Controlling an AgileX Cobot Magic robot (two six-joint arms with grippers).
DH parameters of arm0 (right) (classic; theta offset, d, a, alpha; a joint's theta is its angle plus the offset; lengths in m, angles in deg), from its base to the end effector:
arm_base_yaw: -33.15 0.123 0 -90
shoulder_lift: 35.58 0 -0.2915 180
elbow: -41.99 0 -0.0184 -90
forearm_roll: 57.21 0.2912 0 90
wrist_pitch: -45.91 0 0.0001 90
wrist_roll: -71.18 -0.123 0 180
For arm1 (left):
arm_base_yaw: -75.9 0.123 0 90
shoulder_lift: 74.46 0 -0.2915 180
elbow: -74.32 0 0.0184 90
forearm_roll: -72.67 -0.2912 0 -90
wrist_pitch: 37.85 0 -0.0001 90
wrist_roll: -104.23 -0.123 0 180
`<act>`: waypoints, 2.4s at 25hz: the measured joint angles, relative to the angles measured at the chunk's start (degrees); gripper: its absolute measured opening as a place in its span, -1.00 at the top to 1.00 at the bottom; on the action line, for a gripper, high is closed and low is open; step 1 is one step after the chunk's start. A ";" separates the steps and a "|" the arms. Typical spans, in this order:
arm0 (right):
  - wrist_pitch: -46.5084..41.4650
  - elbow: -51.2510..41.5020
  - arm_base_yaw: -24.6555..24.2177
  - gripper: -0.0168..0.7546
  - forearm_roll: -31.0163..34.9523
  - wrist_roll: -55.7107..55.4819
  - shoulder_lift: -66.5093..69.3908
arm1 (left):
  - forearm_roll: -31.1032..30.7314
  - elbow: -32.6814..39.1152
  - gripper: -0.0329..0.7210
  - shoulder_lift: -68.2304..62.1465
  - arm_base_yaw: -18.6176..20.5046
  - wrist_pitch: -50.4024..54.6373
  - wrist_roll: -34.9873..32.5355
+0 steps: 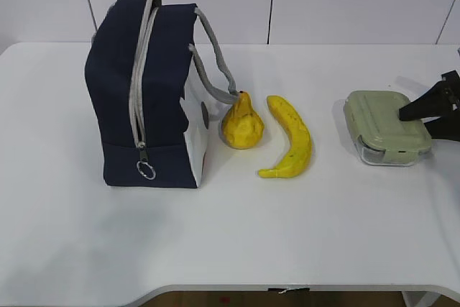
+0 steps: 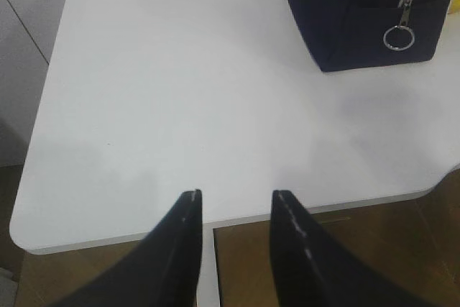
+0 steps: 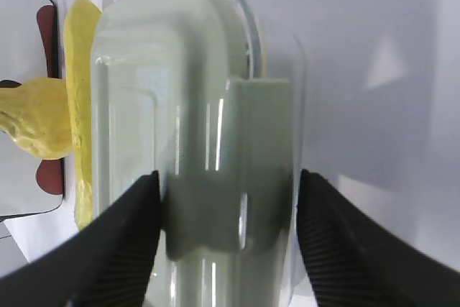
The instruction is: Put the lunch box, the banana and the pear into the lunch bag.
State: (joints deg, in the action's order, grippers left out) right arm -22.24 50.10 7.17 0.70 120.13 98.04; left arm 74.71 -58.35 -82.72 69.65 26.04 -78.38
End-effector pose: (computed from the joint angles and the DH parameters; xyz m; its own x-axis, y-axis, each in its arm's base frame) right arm 0.4476 -0.1105 0.1039 -0.9322 0.2390 -0.2717 -0.0425 0.6734 0.7381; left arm 0.0476 -0.0092 0.2841 -0.4847 0.0831 -0.8707 0.1510 0.9885 0.0103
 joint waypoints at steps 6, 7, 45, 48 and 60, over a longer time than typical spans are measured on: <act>-0.09 0.00 0.00 -0.14 0.23 0.09 0.00 | 0.00 0.00 0.26 0.00 0.00 0.00 0.00; -0.09 0.00 0.00 -0.12 0.31 0.09 0.00 | 0.00 0.00 0.26 0.00 0.00 0.00 0.00; -0.09 0.00 0.00 0.05 0.82 -4.48 0.03 | 0.00 0.00 0.26 0.00 0.00 0.00 0.00; -0.09 0.00 0.34 0.05 0.82 -4.72 0.03 | 0.00 0.00 0.27 0.00 0.00 0.00 0.00; 0.41 0.00 3.20 0.06 0.12 -4.99 -0.95 | 0.00 0.00 0.27 0.00 0.00 0.00 0.00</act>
State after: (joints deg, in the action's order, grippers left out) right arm -21.83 50.10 10.37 0.82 115.15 97.09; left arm 74.71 -58.35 -82.72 69.65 26.04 -78.38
